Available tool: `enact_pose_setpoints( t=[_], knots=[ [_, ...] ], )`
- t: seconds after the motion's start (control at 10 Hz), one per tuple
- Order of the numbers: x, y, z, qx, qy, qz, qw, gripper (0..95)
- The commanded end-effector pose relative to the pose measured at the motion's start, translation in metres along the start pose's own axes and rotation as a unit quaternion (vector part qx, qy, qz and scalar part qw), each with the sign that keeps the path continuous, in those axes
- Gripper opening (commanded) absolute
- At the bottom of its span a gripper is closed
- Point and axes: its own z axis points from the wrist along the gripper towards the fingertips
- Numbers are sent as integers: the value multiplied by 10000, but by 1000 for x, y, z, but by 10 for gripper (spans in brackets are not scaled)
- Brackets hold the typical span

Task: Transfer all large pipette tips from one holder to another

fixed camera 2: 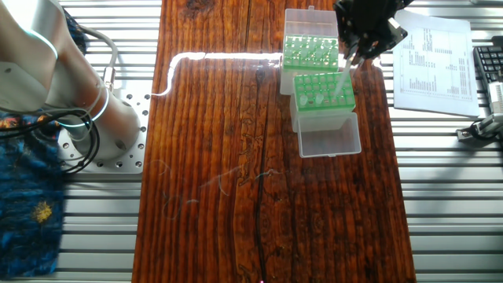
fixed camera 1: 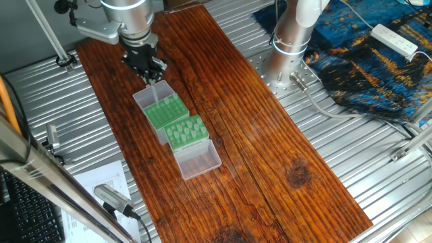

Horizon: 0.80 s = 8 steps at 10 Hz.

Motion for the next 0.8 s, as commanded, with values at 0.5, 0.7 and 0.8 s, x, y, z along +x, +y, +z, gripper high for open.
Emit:
enact_pose_setpoints(
  t=[0.5,0.7,0.8],
  knots=[
    [0,1,3,22,-3,13,10000,0],
    [0,0,4,19,-9,26,10000,0],
    [-1,0,4,20,-6,33,10000,0]
  ],
)
